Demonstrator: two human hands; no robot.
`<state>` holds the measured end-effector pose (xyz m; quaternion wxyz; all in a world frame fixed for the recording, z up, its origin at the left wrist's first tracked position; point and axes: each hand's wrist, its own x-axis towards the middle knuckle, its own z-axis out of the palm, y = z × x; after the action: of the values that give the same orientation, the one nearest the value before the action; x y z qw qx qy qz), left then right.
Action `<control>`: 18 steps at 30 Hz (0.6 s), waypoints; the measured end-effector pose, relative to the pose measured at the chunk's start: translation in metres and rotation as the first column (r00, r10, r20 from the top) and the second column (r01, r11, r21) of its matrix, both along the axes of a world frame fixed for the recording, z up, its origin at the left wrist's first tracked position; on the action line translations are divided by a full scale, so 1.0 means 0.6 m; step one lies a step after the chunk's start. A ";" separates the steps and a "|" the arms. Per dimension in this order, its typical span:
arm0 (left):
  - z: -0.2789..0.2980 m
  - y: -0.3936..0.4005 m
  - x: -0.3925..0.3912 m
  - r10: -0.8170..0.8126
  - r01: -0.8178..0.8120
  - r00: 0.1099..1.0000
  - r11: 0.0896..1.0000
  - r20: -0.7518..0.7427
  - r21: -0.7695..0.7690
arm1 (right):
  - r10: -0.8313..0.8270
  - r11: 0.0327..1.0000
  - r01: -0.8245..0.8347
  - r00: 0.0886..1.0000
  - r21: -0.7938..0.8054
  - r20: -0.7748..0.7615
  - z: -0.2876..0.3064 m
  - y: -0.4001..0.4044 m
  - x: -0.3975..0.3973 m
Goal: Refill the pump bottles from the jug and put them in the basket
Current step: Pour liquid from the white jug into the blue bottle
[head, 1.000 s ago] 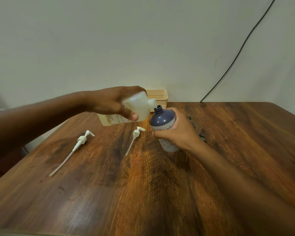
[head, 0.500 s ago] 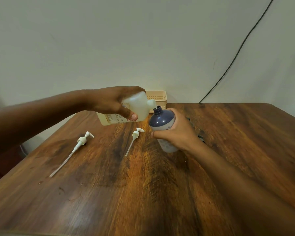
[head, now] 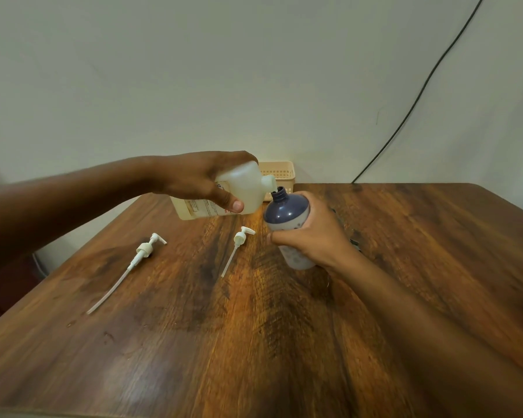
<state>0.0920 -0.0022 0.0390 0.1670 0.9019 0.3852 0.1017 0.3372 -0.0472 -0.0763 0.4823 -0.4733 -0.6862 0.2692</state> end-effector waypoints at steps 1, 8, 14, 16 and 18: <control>0.001 0.000 0.000 -0.001 0.001 1.000 1.000 -0.002 -0.003 | -0.001 1.000 0.001 1.000 -0.001 0.001 0.000 0.001 0.000; 0.004 0.001 0.003 0.010 -0.010 1.000 1.000 -0.026 -0.002 | 0.004 1.000 -0.004 1.000 0.000 0.005 0.001 0.004 0.001; 0.009 0.005 0.003 0.006 -0.007 1.000 1.000 -0.030 -0.006 | 0.010 1.000 -0.010 1.000 0.000 -0.005 0.002 0.005 0.001; 0.010 0.004 0.003 0.003 -0.004 1.000 1.000 -0.025 -0.008 | 0.009 1.000 -0.009 1.000 -0.003 -0.019 0.002 0.006 0.001; 0.011 0.004 0.003 0.002 -0.002 1.000 1.000 -0.026 -0.005 | 0.010 1.000 -0.010 1.000 -0.008 -0.024 0.003 0.006 -0.001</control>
<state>0.0937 0.0005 0.0457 0.1642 0.9023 0.3884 0.0893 0.3366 -0.0433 -0.0743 0.4872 -0.4687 -0.6816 0.2799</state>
